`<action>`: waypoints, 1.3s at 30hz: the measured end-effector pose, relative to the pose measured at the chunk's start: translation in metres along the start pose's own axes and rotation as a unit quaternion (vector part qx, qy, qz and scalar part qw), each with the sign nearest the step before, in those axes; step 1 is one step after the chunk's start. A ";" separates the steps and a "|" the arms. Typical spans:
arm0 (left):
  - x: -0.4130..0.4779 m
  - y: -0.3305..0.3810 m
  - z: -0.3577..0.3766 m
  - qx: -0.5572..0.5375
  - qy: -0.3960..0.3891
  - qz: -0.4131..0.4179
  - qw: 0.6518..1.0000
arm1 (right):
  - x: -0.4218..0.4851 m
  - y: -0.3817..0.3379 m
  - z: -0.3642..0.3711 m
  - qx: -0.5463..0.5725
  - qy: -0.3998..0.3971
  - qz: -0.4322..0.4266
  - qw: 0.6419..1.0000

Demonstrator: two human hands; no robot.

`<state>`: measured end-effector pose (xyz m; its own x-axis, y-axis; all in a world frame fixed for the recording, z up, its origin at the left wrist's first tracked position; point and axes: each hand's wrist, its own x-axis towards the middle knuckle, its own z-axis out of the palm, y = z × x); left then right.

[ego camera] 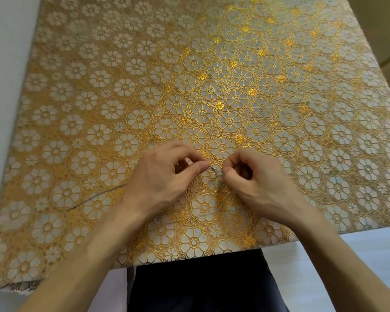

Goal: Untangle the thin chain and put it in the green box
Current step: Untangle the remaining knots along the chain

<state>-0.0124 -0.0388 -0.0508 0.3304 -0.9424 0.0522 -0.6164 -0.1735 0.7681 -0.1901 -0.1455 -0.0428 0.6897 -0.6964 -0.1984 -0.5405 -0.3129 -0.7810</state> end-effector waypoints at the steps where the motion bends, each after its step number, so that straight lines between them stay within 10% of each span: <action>1: 0.000 0.001 0.000 -0.002 -0.003 0.000 1.000 | 0.000 0.000 0.000 -0.006 0.000 0.000 1.000; 24: 0.001 0.007 0.001 0.013 -0.004 -0.031 0.999 | 0.002 -0.007 0.000 -0.081 0.028 0.017 0.996; 39: 0.012 0.016 0.013 0.133 -0.083 0.038 0.987 | -0.005 0.000 -0.005 0.106 0.031 0.036 0.993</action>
<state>-0.0278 -0.0564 -0.0464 0.1673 -0.9857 -0.0186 -0.8087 -0.1480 0.5694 -0.1964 -0.1456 -0.0389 0.6184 -0.7524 -0.2268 -0.4688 -0.1216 -0.8749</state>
